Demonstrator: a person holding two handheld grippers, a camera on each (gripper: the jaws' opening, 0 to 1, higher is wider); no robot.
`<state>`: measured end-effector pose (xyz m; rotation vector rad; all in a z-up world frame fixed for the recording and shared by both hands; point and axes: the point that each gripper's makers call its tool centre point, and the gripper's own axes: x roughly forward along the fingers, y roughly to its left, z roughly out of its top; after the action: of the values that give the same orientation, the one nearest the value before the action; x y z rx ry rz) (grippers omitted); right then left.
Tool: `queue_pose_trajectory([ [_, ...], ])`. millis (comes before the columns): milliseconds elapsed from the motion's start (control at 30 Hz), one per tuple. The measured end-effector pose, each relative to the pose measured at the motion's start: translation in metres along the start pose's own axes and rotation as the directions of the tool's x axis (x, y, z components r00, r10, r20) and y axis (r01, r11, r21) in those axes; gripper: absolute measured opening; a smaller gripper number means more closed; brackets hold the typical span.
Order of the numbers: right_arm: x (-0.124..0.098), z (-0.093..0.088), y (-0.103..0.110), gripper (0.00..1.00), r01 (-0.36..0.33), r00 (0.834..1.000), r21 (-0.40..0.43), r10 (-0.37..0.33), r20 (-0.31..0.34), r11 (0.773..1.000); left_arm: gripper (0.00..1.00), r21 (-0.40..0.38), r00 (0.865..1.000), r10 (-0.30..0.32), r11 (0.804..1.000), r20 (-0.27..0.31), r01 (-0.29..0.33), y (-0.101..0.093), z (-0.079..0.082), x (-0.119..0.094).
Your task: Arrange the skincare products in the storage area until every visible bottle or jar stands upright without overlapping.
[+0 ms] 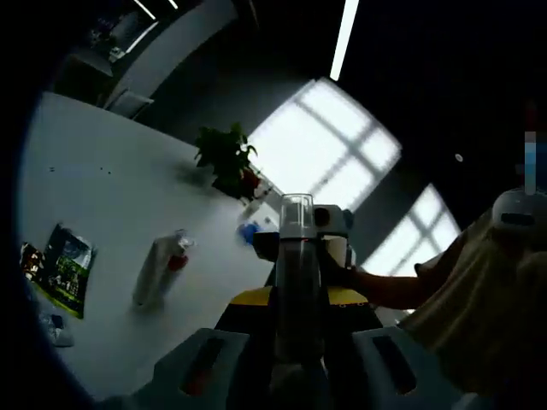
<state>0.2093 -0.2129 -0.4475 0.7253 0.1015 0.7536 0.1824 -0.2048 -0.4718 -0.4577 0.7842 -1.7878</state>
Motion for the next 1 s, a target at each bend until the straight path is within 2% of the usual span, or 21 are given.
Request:
queue_pose_trajectory([
  [133,-0.003,0.001,0.007,0.22,-0.016,1.0,-0.037,0.015,-0.013,0.999,0.17,0.017,1.0,-0.014,1.0,-0.011,0.014,-0.006,-0.004,0.005],
  [233,-0.005,-0.001,0.014,0.2,-0.024,0.999,-0.067,0.021,-0.05,0.997,0.17,0.077,0.999,-0.005,0.997,-0.044,0.008,-0.01,-0.011,0.01],
  [300,-0.007,-0.005,0.014,0.2,-0.016,0.996,-0.124,0.005,-0.092,0.992,0.18,0.106,0.997,0.026,0.994,-0.075,-0.018,-0.008,-0.016,0.015],
  [433,-0.011,-0.007,0.016,0.19,-0.006,0.989,-0.217,-0.026,-0.144,0.976,0.18,0.22,0.988,0.095,0.973,-0.121,-0.067,-0.004,-0.022,0.025],
  [500,-0.014,-0.009,0.016,0.19,-0.014,0.984,-0.278,-0.037,-0.177,0.96,0.19,0.271,0.98,0.129,0.959,-0.149,-0.085,-0.001,-0.026,0.03],
  [567,-0.019,-0.013,0.011,0.19,-0.012,0.972,-0.348,-0.071,-0.225,0.937,0.19,0.347,0.969,0.182,0.931,-0.169,-0.115,0.006,-0.031,0.036],
  [600,-0.021,-0.017,0.009,0.19,-0.023,0.962,-0.397,-0.088,-0.257,0.917,0.19,0.361,0.964,0.197,0.925,-0.18,-0.121,0.008,-0.034,0.039],
  [633,-0.022,-0.019,0.007,0.19,-0.022,0.957,-0.432,-0.106,-0.271,0.902,0.19,0.391,0.958,0.225,0.91,-0.18,-0.14,0.013,-0.037,0.043],
  [667,-0.024,-0.023,0.003,0.19,-0.029,0.946,-0.488,-0.134,-0.295,0.872,0.19,0.42,0.953,0.247,0.894,-0.175,-0.154,0.017,-0.038,0.045],
  [700,-0.026,-0.027,0.001,0.19,-0.027,0.937,-0.502,-0.153,-0.314,0.864,0.2,0.447,0.946,0.275,0.877,-0.172,-0.174,0.024,-0.042,0.049],
  [800,-0.031,-0.033,-0.011,0.19,-0.034,0.912,-0.557,-0.202,-0.356,0.83,0.2,0.468,0.932,0.322,0.858,-0.167,-0.213,0.035,-0.051,0.058],
  [867,-0.037,-0.04,-0.018,0.2,-0.049,0.888,-0.599,-0.24,-0.393,0.799,0.2,0.481,0.923,0.347,0.846,-0.165,-0.232,0.041,-0.055,0.063],
  [933,-0.04,-0.044,-0.022,0.2,-0.054,0.875,-0.62,-0.262,-0.407,0.783,0.2,0.498,0.912,0.376,0.829,-0.162,-0.253,0.049,-0.059,0.067],
  [1000,-0.044,-0.047,-0.028,0.2,-0.05,0.868,-0.627,-0.276,-0.412,0.777,0.2,0.519,0.902,0.402,0.81,-0.155,-0.272,0.055,-0.063,0.071],
])
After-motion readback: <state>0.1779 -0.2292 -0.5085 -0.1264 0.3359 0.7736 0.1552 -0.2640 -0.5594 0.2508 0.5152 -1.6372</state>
